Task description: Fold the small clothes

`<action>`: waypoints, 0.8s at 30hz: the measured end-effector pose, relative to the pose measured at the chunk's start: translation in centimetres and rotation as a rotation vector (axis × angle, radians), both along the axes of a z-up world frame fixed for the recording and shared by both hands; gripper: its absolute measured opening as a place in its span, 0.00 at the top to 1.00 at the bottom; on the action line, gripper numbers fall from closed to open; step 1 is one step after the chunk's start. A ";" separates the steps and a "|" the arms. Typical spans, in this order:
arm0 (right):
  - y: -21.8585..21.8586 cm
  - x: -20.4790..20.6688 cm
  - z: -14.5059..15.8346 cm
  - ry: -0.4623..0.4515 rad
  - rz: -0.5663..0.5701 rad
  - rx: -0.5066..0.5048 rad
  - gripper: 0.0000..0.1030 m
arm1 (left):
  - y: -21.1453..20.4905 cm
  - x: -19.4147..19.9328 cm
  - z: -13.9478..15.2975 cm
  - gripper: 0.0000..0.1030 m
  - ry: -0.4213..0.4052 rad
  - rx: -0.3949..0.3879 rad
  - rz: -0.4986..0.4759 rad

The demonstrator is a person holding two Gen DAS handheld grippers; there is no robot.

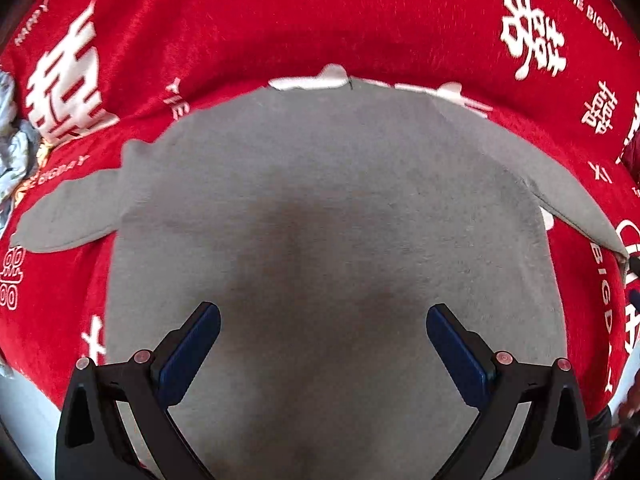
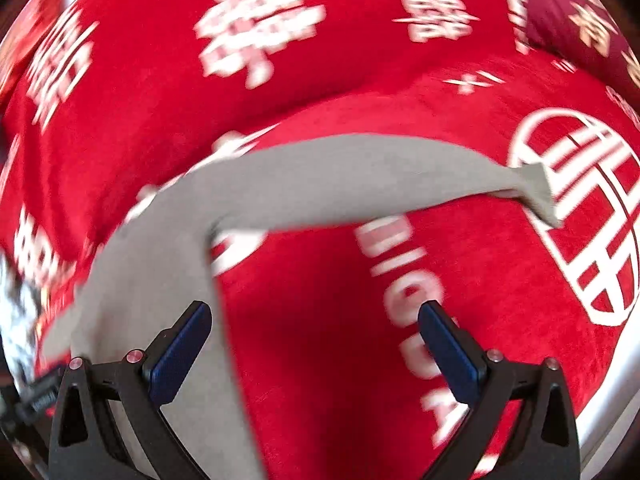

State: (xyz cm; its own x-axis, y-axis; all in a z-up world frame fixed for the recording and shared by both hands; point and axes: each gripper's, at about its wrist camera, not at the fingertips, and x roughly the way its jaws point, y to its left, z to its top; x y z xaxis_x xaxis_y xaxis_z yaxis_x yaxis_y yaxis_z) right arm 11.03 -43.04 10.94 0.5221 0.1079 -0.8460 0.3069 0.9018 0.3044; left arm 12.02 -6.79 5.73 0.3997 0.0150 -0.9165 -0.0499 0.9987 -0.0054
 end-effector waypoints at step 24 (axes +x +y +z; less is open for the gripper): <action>-14.0 8.8 -6.0 0.025 -0.332 0.071 0.78 | -8.6 11.0 -4.0 0.00 0.062 0.074 -0.111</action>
